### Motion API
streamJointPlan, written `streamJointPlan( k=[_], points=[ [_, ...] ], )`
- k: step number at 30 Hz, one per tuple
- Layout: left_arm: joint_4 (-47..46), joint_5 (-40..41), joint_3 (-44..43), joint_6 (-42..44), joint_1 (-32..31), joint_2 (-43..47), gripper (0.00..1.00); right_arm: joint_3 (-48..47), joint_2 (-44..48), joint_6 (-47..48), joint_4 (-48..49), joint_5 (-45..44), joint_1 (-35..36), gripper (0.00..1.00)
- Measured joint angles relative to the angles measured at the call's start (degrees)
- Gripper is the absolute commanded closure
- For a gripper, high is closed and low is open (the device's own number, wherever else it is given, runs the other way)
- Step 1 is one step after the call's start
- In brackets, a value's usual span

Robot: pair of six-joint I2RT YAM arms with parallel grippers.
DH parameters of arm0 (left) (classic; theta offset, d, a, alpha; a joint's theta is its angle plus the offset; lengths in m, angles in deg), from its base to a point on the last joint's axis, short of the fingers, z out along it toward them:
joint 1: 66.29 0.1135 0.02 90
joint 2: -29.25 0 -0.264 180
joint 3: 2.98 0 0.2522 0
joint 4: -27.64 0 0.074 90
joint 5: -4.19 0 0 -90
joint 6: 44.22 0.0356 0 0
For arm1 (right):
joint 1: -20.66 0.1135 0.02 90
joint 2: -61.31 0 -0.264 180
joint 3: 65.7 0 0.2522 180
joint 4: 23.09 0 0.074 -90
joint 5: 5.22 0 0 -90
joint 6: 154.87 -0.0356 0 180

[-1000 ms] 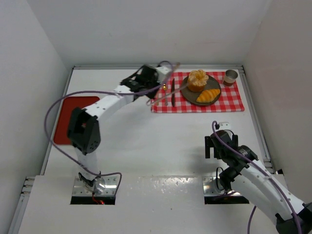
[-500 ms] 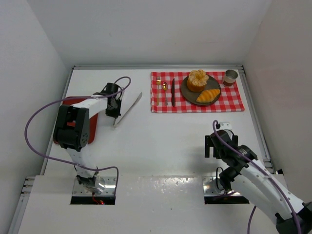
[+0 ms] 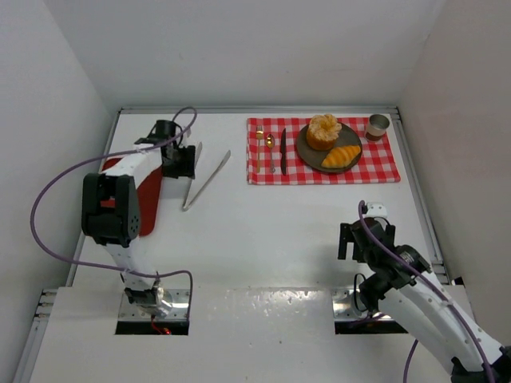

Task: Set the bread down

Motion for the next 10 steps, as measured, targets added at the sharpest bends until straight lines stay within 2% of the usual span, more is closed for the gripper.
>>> streamJointPlan(
  k=[6,10],
  points=[
    [2.6,-1.5,-2.6,2.8,5.5,10.1,0.35,0.2,2.3,-0.6,-1.0,-0.1,0.0,0.01],
    [3.7,-2.7,-2.0,4.3,13.1,16.3,0.35,0.3,3.6,-0.8,-1.6,-0.3,0.0,0.01]
  ],
)
